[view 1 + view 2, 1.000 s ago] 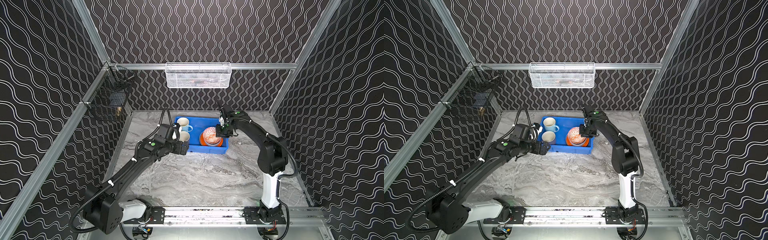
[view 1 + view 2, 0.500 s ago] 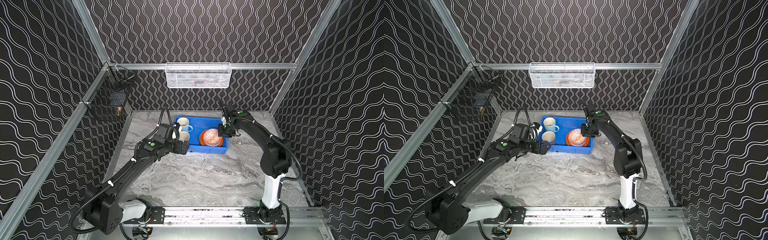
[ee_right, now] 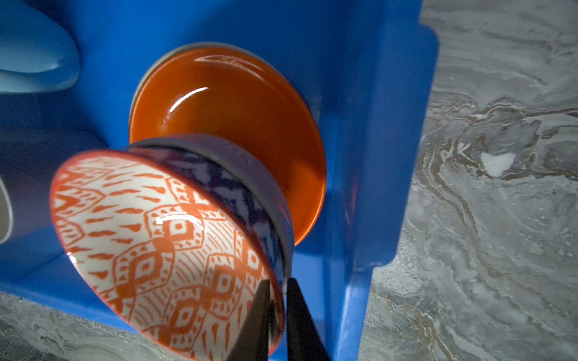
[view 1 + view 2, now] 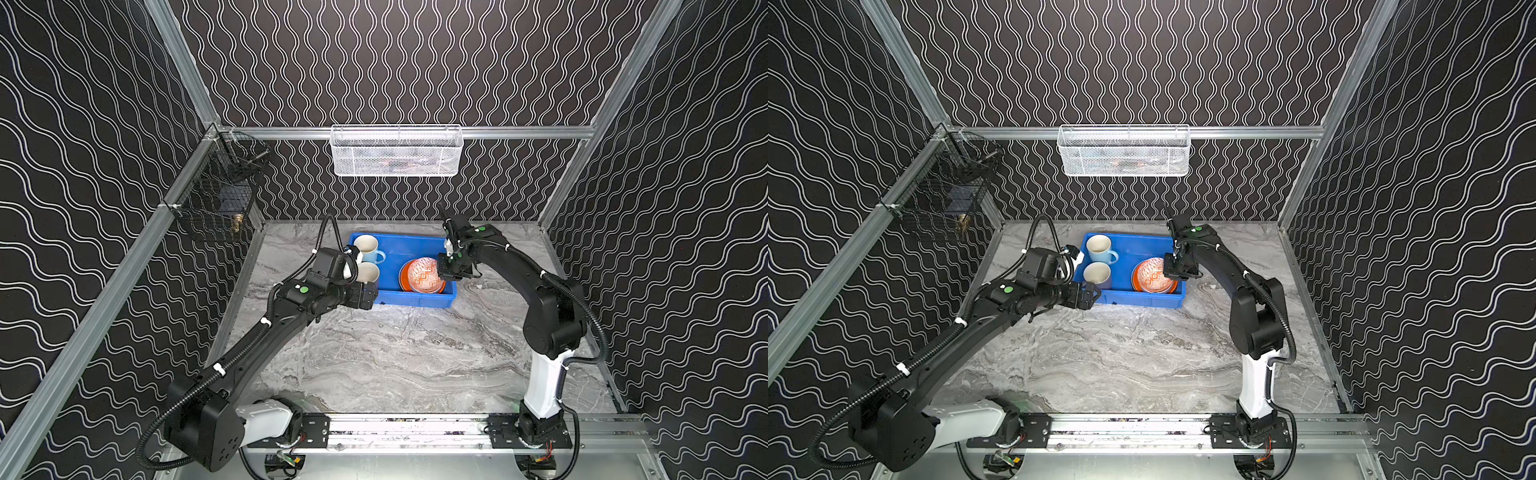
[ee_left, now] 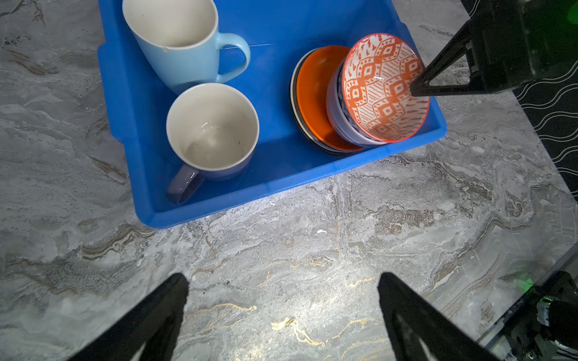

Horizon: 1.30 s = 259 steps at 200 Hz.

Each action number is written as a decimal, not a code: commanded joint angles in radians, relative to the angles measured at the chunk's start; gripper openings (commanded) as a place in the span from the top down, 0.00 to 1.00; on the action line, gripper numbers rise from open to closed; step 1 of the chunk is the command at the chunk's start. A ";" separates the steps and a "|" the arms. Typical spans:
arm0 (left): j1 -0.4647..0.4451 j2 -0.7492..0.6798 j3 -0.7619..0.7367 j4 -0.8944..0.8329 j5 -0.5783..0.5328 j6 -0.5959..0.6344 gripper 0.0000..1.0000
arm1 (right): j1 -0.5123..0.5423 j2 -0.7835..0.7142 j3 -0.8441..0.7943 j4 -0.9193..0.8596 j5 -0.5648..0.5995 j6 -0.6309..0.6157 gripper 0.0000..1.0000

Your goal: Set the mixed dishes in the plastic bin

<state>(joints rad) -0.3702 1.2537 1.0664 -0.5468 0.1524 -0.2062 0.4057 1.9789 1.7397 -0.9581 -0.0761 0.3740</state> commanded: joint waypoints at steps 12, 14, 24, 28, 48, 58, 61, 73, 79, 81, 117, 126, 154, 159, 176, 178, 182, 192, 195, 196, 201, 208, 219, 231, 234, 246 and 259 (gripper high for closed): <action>0.002 -0.007 0.002 -0.006 0.004 0.019 0.01 | 0.001 0.021 0.020 -0.010 -0.004 -0.012 0.84; 0.002 -0.007 0.003 -0.006 0.003 0.019 0.01 | 0.001 0.021 0.021 -0.010 -0.005 -0.012 0.84; 0.003 -0.007 0.003 -0.006 0.004 0.018 0.01 | 0.002 0.016 0.019 -0.001 -0.015 -0.015 0.84; 0.002 -0.007 0.003 -0.007 0.004 0.017 0.01 | 0.001 0.014 0.018 0.003 -0.019 -0.017 0.84; 0.002 -0.006 0.003 -0.006 0.003 0.015 0.02 | 0.001 0.025 0.023 0.009 -0.027 -0.018 0.85; 0.002 -0.004 0.005 -0.006 0.003 0.014 0.01 | 0.001 0.034 0.035 0.001 -0.038 -0.019 0.85; 0.002 -0.004 0.005 -0.007 0.004 0.014 0.01 | 0.001 0.035 0.037 0.000 -0.044 -0.018 0.85; 0.002 -0.004 0.006 -0.007 0.006 0.013 0.01 | 0.001 0.044 0.044 0.004 -0.067 -0.018 0.85; 0.002 -0.004 0.006 -0.008 0.007 0.013 0.01 | 0.000 0.047 0.046 0.004 -0.075 -0.016 0.86; 0.002 -0.004 0.006 -0.008 0.007 0.013 0.01 | 0.001 0.049 0.046 0.004 -0.078 -0.015 0.86; 0.002 -0.008 0.004 -0.016 0.003 0.016 0.01 | 0.001 0.064 0.049 0.004 -0.099 -0.010 0.84; 0.002 -0.008 0.005 -0.019 0.004 0.016 0.01 | -0.001 0.062 0.047 0.003 -0.098 -0.011 0.81; 0.002 -0.011 0.003 -0.018 0.005 0.014 0.01 | -0.002 0.024 0.047 0.003 -0.078 -0.023 0.70; 0.002 -0.012 0.003 -0.016 0.007 0.014 0.01 | -0.002 0.017 0.050 -0.001 -0.071 -0.025 0.67; 0.002 -0.010 0.004 -0.014 0.006 0.014 0.01 | -0.003 -0.014 0.057 -0.009 -0.058 -0.038 0.57; 0.002 -0.009 0.005 -0.014 0.006 0.014 0.01 | -0.004 -0.020 0.057 -0.009 -0.057 -0.040 0.56; 0.002 -0.008 0.006 -0.012 0.006 0.014 0.01 | -0.004 -0.028 0.055 -0.007 -0.054 -0.042 0.53; 0.002 -0.008 0.008 -0.009 0.004 0.016 0.01 | -0.007 -0.053 0.054 -0.002 -0.053 -0.049 0.46; 0.002 -0.007 0.008 -0.008 0.002 0.016 0.01 | -0.007 -0.062 0.052 0.000 -0.054 -0.051 0.43; 0.002 -0.007 0.009 -0.008 0.001 0.016 0.01 | -0.008 -0.064 0.052 -0.001 -0.053 -0.051 0.42; 0.002 -0.008 0.008 -0.005 -0.007 0.016 0.01 | -0.008 -0.074 0.051 0.003 -0.054 -0.057 0.38; 0.003 -0.009 0.007 -0.003 -0.021 0.018 0.01 | -0.011 -0.109 0.045 0.011 -0.052 -0.061 0.34; 0.004 -0.013 0.007 0.001 -0.041 0.028 0.01 | -0.015 -0.145 0.029 0.026 -0.050 -0.072 0.32; 0.005 -0.014 0.006 0.001 -0.082 0.031 0.01 | -0.024 -0.178 0.007 0.031 -0.041 -0.080 0.24; 0.006 -0.015 0.007 0.002 -0.094 0.030 0.01 | -0.027 -0.187 -0.001 0.032 -0.040 -0.081 0.22; 0.013 -0.020 -0.002 0.013 -0.142 0.022 0.01 | -0.040 -0.225 -0.038 0.037 -0.023 -0.080 0.08; 0.032 -0.025 -0.018 0.034 -0.192 0.007 0.01 | -0.060 -0.272 -0.095 0.050 -0.008 -0.071 0.02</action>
<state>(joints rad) -0.3603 1.2407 1.0637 -0.5541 0.0757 -0.2054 0.3698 1.7691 1.7111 -0.9241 -0.1268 0.3099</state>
